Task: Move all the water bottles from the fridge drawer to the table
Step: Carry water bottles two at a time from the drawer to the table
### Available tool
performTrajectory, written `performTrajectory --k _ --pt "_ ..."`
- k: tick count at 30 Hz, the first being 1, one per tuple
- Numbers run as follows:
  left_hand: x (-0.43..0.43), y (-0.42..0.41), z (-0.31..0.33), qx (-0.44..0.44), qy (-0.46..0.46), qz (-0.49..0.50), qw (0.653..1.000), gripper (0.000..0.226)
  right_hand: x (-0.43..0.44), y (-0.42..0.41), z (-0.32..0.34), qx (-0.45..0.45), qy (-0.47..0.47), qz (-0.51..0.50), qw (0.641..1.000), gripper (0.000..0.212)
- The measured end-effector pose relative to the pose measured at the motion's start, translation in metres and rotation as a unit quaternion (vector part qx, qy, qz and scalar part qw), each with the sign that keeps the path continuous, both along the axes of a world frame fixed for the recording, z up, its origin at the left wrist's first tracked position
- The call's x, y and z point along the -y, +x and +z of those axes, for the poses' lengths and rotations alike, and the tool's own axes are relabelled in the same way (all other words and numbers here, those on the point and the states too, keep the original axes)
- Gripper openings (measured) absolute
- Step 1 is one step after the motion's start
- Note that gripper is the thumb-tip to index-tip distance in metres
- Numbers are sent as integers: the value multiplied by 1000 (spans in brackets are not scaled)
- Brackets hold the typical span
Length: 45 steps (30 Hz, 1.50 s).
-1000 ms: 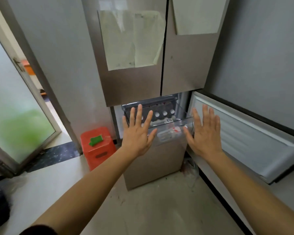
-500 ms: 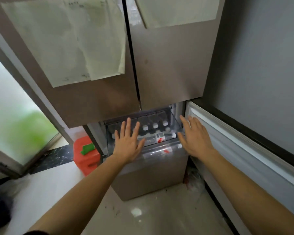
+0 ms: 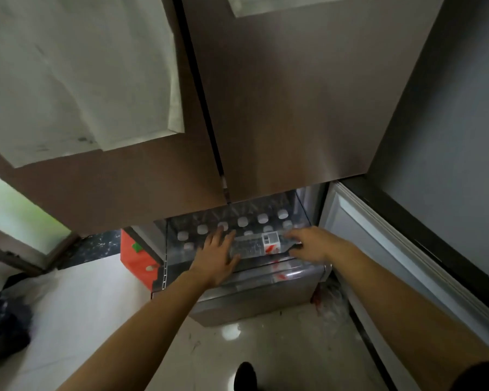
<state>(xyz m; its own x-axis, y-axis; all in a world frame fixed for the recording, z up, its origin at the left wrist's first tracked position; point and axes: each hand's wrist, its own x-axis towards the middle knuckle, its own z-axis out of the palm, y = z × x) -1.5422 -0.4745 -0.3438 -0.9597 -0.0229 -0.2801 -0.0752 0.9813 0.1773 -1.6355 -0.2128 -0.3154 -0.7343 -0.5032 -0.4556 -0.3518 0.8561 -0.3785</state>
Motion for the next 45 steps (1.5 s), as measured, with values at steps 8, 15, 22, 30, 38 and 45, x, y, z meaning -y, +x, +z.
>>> performTrajectory --k 8,15,22,30,38,45 --pt "-6 -62 -48 54 25 -117 991 65 29 -29 -30 132 90 -13 987 52" --pt "-8 -69 -76 62 5 -118 991 71 41 -45 -59 199 169 13 965 68" --pt "-12 -72 -79 54 -53 -87 993 66 46 -42 -70 200 225 45 953 72" --pt "23 -47 -67 150 -141 -24 978 86 53 -42 -77 206 253 46 944 73" --pt "42 -40 -71 170 -101 38 980 92 61 -37 -88 188 213 47 958 72" --pt "21 -60 -87 123 -25 40 991 80 69 -29 -88 42 247 63 966 36"
